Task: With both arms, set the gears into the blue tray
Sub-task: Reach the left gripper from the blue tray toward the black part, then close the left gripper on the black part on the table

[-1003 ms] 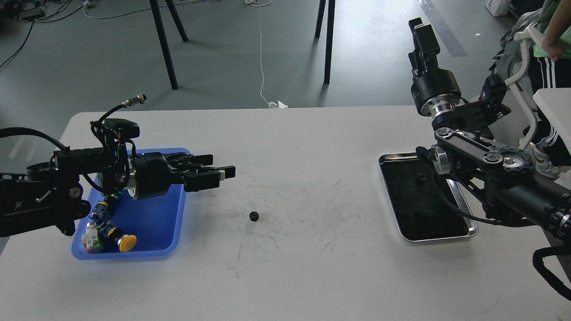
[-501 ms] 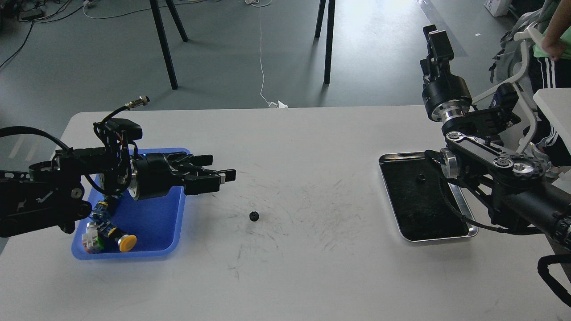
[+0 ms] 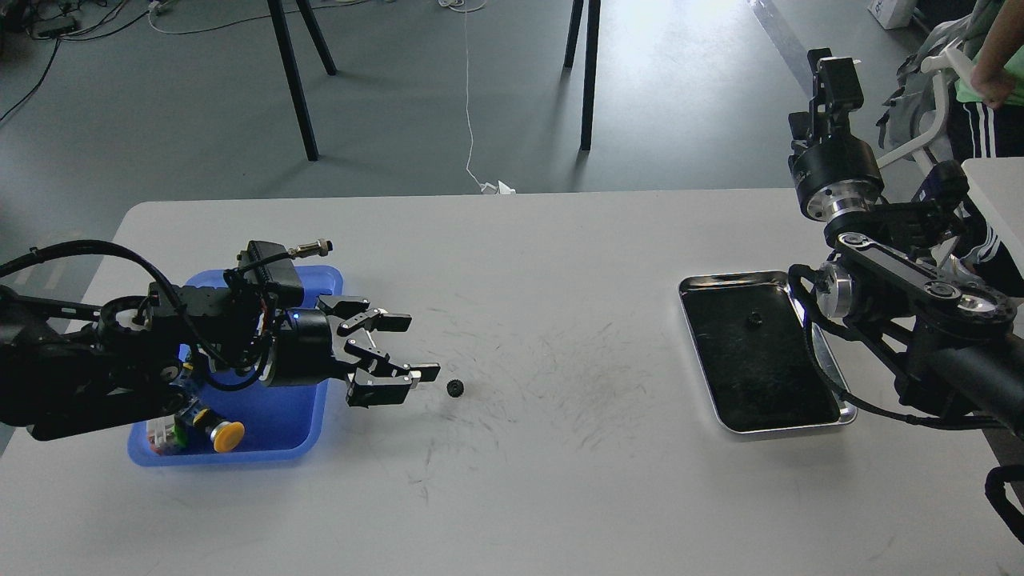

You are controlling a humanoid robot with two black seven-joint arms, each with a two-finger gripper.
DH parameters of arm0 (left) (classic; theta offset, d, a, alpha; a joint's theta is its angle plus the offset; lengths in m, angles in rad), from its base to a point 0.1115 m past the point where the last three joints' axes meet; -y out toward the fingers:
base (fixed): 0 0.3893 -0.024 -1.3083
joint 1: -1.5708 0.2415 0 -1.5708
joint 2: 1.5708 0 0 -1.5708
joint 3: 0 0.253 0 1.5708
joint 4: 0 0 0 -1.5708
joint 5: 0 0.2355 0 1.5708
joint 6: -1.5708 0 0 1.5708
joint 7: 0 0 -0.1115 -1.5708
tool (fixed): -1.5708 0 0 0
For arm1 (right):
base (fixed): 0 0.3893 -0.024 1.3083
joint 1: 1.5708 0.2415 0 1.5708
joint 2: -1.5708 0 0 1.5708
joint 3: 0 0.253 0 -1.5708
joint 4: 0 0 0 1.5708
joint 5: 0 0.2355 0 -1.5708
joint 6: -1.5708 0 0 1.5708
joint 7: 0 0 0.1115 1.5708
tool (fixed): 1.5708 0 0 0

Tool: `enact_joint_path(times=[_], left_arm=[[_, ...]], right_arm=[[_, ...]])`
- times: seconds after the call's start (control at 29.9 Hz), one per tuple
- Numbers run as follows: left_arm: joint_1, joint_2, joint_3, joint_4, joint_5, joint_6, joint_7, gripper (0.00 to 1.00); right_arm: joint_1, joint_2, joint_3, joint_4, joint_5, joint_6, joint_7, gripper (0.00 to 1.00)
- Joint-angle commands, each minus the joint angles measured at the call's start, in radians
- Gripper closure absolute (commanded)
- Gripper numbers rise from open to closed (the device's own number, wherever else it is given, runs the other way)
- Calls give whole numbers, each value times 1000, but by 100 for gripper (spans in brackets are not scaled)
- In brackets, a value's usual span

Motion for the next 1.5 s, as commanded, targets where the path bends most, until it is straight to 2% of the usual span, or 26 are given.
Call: enact_joint_path(times=[0.0, 0.23, 0.33, 0.5, 1.07, 1.3, 1.47], left_arm=[[6, -56, 18, 56, 46, 37, 0, 21], [18, -124, 89, 140, 53, 72, 0, 24], [30, -136, 93, 163, 55, 101, 0, 32], [67, -145, 98, 192, 58, 109, 0, 36], [116, -177, 95, 239, 75, 138, 0, 36], [107, -185, 93, 234, 76, 184, 0, 36], [110, -248, 93, 242, 75, 204, 0, 36]], right_arm=[[-14, 0, 33, 4, 14, 29, 1, 5], [-31, -16, 35, 24, 17, 58, 7, 5], [-31, -16, 35, 24, 17, 58, 7, 5], [-34, -20, 36, 25, 17, 63, 9, 5], [-77, -33, 41, 57, 17, 81, 10, 5], [-80, -30, 36, 54, 16, 83, 10, 5], [-81, -31, 30, 54, 16, 86, 10, 5]])
